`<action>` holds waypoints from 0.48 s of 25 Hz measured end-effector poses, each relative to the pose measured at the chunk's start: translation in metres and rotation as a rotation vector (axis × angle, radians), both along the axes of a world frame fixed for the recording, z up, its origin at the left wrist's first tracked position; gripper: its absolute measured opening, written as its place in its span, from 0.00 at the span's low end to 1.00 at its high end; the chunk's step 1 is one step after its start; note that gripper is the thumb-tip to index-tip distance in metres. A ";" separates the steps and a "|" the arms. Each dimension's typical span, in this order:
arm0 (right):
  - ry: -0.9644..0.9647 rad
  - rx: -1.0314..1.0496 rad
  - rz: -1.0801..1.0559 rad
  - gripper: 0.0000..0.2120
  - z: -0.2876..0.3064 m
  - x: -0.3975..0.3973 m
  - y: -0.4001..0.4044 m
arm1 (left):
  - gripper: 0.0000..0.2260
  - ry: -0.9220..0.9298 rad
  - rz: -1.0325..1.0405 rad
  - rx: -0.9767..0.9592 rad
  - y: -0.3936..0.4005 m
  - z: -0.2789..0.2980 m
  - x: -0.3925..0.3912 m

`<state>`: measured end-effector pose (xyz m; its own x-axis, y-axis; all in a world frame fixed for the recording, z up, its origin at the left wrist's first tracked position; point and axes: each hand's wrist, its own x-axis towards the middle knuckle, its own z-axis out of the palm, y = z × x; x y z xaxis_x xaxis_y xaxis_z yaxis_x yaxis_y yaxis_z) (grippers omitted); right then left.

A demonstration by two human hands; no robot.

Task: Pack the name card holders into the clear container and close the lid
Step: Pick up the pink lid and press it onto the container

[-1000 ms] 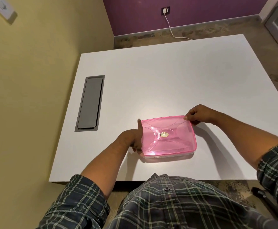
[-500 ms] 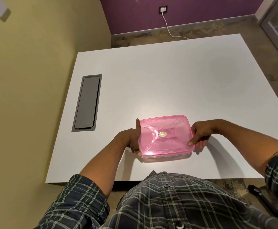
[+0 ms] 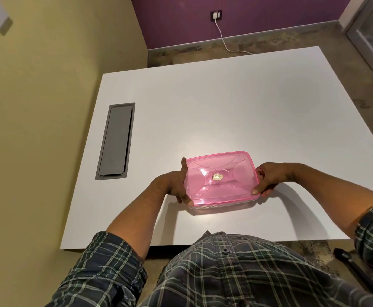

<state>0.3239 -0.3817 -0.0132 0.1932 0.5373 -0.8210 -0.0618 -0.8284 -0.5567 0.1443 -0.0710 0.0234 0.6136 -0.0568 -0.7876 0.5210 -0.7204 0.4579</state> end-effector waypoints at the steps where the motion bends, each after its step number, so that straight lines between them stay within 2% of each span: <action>1: -0.010 0.012 -0.001 0.23 -0.002 -0.001 -0.001 | 0.66 -0.005 -0.009 0.021 -0.002 0.000 -0.002; 8: -0.009 0.080 0.031 0.25 -0.009 -0.008 -0.008 | 0.65 -0.106 -0.064 0.127 -0.011 -0.004 -0.015; 12: 0.001 0.106 0.067 0.22 -0.005 -0.009 -0.007 | 0.65 -0.090 -0.070 0.115 -0.011 -0.007 -0.016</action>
<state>0.3144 -0.3886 -0.0181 0.1533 0.6324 -0.7593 -0.0086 -0.7675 -0.6410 0.1282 -0.0820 0.0165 0.6795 -0.0146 -0.7335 0.4281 -0.8040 0.4126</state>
